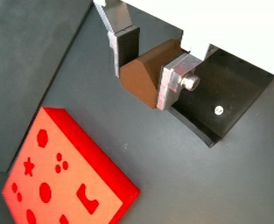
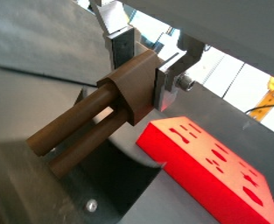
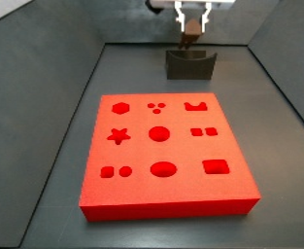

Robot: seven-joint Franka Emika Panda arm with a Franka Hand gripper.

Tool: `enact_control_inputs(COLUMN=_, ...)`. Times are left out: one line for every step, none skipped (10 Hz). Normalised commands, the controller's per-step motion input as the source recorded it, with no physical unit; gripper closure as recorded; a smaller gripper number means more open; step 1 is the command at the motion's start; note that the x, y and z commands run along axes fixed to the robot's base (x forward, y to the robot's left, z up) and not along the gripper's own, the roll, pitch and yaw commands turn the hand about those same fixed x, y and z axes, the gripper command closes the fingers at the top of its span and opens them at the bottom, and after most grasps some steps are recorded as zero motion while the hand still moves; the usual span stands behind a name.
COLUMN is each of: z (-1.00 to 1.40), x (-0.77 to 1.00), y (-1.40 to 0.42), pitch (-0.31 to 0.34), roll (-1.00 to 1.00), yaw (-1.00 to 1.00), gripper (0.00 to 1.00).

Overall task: Pick up the 3 prong object. Move up. Place the 3 prong object on the fixture. Regrasp the 3 prong object. Move to above the board. Insert the 3 prong object.
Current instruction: Place the 3 prong object on the fixture, then regrasp the 3 prong object.

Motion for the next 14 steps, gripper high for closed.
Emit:
enact_control_inputs(z=-1.00, x=0.18, y=0.14, pitch=0.073, roll=-0.32, yaw=-0.20, gripper=1.00)
enact_control_inputs(z=-1.00, x=0.19, y=0.14, pitch=0.053, roll=-0.25, yaw=-0.19, gripper=1.00)
enact_control_inputs(z=-0.80, x=0.16, y=0.11, pitch=0.009, roll=-0.19, yaw=-0.18, gripper=1.00)
enact_control_inputs(z=-0.61, x=0.11, y=0.15, pitch=-0.041, roll=-0.13, yaw=-0.17, gripper=1.00)
enact_control_inputs(z=-0.56, x=0.09, y=0.18, pitch=-0.065, roll=-0.12, yaw=-0.15, gripper=1.00)
enact_control_inputs(z=-0.55, x=0.09, y=0.19, pitch=-0.072, roll=-0.11, yaw=-0.14, gripper=1.00)
enact_control_inputs(z=-0.52, x=0.09, y=0.20, pitch=-0.079, roll=-0.11, yaw=-0.10, gripper=1.00)
enact_control_inputs(z=-0.52, x=0.08, y=0.21, pitch=-0.080, roll=-0.11, yaw=-0.08, gripper=1.00)
enact_control_inputs(z=-0.52, x=0.08, y=0.21, pitch=-0.080, roll=-0.11, yaw=-0.05, gripper=1.00)
enact_control_inputs(z=0.00, x=0.00, y=0.00, pitch=0.000, roll=0.00, yaw=0.00, gripper=0.00)
enact_control_inputs(z=1.00, x=0.00, y=0.00, pitch=0.034, roll=0.10, yaw=0.00, gripper=0.00)
enact_control_inputs(z=1.00, x=0.00, y=0.00, pitch=0.035, roll=0.10, yaw=0.01, gripper=0.00)
enact_control_inputs(z=1.00, x=-0.02, y=0.00, pitch=0.045, roll=0.10, yaw=0.01, gripper=0.00)
enact_control_inputs(z=1.00, x=-0.03, y=0.00, pitch=0.047, roll=0.09, yaw=0.00, gripper=0.00)
